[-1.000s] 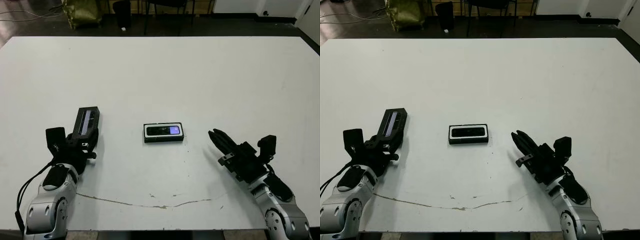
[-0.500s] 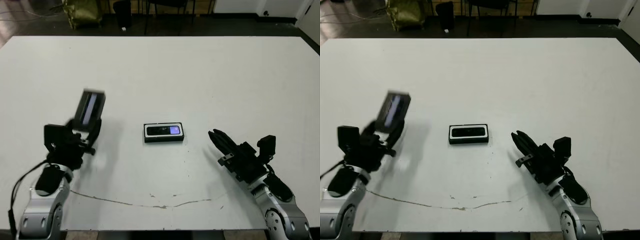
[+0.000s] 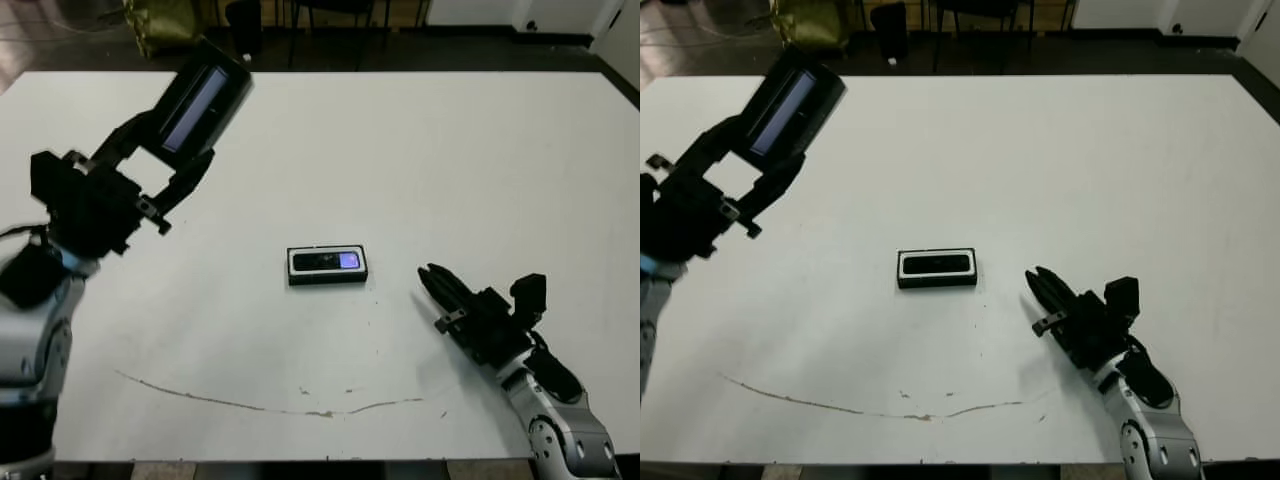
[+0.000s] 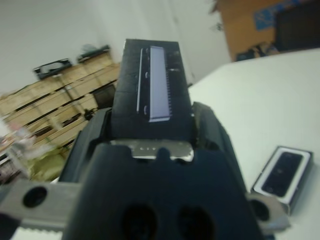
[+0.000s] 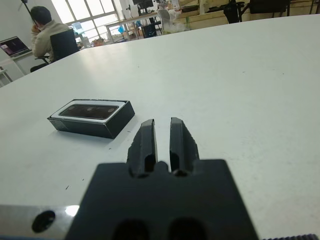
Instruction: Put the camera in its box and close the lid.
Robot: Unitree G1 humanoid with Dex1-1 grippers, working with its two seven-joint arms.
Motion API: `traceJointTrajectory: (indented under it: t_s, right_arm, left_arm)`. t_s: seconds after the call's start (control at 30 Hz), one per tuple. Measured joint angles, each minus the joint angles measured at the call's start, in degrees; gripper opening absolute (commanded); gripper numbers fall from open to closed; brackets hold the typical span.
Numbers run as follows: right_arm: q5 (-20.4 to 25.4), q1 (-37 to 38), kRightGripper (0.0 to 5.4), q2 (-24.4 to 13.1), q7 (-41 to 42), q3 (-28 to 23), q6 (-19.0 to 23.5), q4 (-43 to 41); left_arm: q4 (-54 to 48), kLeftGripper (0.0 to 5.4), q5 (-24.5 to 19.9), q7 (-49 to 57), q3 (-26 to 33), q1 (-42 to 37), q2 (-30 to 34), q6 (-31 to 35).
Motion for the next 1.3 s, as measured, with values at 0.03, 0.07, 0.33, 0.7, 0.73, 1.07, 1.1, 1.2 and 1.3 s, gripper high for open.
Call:
traceJointTrajectory:
  t_s: [0.03, 0.07, 0.33, 0.7, 0.73, 1.07, 1.1, 1.2, 1.3]
  right_arm:
    - [0.03, -0.02, 0.0, -0.04, -0.14, -0.1, 0.23, -0.43]
    - [0.02, -0.08, 0.0, -0.09, -0.14, -0.28, 0.23, -0.5]
    - [1.26, -1.71, 0.0, -0.05, 1.32, -1.89, -1.4, 1.72]
    - [-0.3, -1.62, 0.0, -0.82, -0.87, -2.27, -1.5, -0.96]
    - [-0.42, -1.6, 0.0, -0.85, -1.32, -2.32, -1.49, -1.09]
    - [-1.94, -1.65, 0.0, -1.31, -2.82, -2.58, -1.57, -1.46]
    - [-2.36, -1.65, 0.0, -1.47, -2.82, -2.59, -1.64, -1.44]
    - [-2.54, -1.76, 0.0, -1.72, -2.81, -2.67, -1.75, -1.42]
    - [-2.47, -1.79, 0.0, -1.73, -3.03, -2.7, -1.27, -1.61]
  left_arm:
    - [1.68, 2.23, 0.37, -1.59, -0.96, -1.2, 0.49, -0.48]
    - [3.7, 2.23, 0.68, -3.57, -2.04, -2.68, 0.83, -0.98]
    - [19.66, 2.23, 2.81, -15.24, -9.31, -15.11, 1.58, 1.74]
    - [35.93, 2.23, 5.16, -22.77, -14.11, -21.13, -2.02, -4.07]
    - [36.83, 2.23, 5.16, -23.8, -14.42, -21.29, -2.22, -4.22]
    - [42.37, 2.23, 4.0, -35.05, -16.05, -22.56, -3.91, -5.02]
    - [44.03, 2.23, 3.63, -37.32, -16.3, -23.3, -4.04, -3.7]
    - [50.88, 2.23, 3.2, -43.98, -16.64, -26.26, -5.09, -1.5]
    - [56.84, 2.23, 3.55, -47.99, -16.78, -28.7, -6.44, -2.11]
